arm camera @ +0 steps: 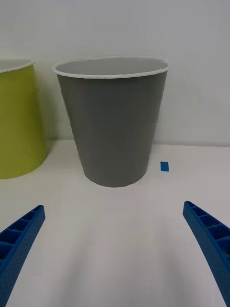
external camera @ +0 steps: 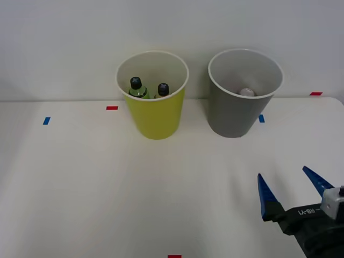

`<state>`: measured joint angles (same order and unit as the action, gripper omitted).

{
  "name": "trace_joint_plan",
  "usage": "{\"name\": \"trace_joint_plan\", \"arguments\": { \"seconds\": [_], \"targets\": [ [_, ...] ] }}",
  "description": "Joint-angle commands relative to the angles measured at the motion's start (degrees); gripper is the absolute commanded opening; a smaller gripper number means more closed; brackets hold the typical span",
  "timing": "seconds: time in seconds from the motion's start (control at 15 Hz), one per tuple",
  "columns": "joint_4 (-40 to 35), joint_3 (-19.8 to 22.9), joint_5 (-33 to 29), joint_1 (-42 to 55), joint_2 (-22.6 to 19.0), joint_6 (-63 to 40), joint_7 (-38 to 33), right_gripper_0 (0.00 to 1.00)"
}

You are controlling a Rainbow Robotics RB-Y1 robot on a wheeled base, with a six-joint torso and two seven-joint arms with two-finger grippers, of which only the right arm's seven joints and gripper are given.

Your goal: Put cans in the gray bin, plastic bottles in the light green bin

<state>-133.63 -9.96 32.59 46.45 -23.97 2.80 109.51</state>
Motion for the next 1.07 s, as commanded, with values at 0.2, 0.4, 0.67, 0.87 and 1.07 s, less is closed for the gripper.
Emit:
{"name": "trace_joint_plan", "arguments": {
  "seconds": [0.2,0.4,0.67,0.87,1.07],
  "targets": [
    [7.8,-0.4,-0.9,3.8,2.8,9.2,3.4,1.0],
    [14.5,-0.9,-5.4,4.4,2.3,18.6,2.3,1.0],
    [18.5,-0.2,-20.6,8.4,2.4,27.0,-22.5,1.0],
    [27.1,3.2,-35.3,6.8,3.8,39.4,-44.6,1.0],
    [28.2,8.6,-47.2,7.1,5.8,43.3,-58.5,1.0]
  ]
}}
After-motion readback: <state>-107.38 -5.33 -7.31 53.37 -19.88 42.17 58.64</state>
